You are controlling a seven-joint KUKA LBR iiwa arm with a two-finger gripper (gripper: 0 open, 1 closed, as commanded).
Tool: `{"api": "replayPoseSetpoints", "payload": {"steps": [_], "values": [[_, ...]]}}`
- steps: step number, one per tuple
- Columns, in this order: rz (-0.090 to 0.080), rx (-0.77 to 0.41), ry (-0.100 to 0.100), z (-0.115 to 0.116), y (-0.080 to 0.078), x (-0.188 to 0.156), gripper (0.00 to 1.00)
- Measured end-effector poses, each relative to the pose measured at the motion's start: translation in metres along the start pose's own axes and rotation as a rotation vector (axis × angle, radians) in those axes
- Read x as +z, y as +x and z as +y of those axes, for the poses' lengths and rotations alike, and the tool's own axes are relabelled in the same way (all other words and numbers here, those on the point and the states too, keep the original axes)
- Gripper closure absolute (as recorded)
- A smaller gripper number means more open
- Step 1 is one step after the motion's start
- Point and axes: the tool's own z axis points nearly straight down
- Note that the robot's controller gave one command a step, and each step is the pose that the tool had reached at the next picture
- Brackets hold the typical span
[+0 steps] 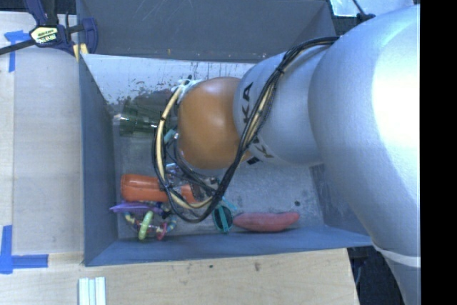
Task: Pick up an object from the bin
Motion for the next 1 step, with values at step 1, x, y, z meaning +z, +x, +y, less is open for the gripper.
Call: {"api": "replayPoseSetpoints", "payload": {"steps": [1], "values": [[0.007, 0.012, 0.001, -0.0069, 0.0069, -0.0506, 1.0]]}}
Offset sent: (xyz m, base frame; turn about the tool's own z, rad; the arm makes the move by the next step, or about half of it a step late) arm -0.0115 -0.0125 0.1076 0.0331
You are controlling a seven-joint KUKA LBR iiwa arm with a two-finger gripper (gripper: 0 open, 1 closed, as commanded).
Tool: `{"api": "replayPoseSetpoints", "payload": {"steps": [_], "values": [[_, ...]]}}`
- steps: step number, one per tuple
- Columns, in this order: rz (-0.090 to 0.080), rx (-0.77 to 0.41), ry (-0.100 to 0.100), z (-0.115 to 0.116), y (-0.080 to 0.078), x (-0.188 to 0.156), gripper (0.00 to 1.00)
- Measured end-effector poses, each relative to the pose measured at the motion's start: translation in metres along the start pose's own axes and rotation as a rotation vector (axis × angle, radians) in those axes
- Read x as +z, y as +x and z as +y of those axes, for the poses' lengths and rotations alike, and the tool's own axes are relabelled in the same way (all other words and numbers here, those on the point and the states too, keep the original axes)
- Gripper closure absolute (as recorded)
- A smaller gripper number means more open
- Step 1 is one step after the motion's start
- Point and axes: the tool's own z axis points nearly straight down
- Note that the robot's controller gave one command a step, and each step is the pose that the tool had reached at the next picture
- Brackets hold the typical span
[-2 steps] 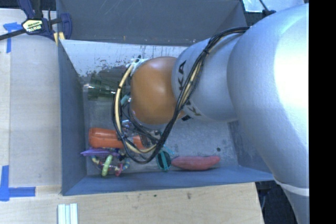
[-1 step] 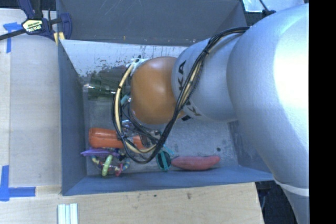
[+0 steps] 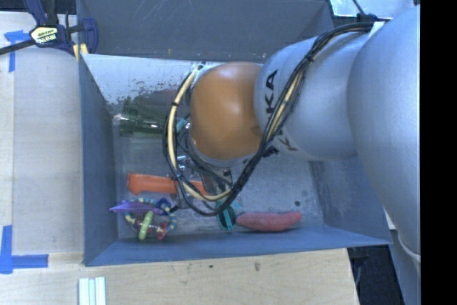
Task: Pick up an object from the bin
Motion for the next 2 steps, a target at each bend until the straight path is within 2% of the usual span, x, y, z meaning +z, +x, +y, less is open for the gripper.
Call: {"api": "replayPoseSetpoints", "payload": {"steps": [1, 2], "values": [[-0.006, 0.014, 0.0, -0.003, 0.004, -0.044, 1.0], [-0.001, -0.016, 0.0, 0.009, -0.006, -0.177, 1.0]]}}
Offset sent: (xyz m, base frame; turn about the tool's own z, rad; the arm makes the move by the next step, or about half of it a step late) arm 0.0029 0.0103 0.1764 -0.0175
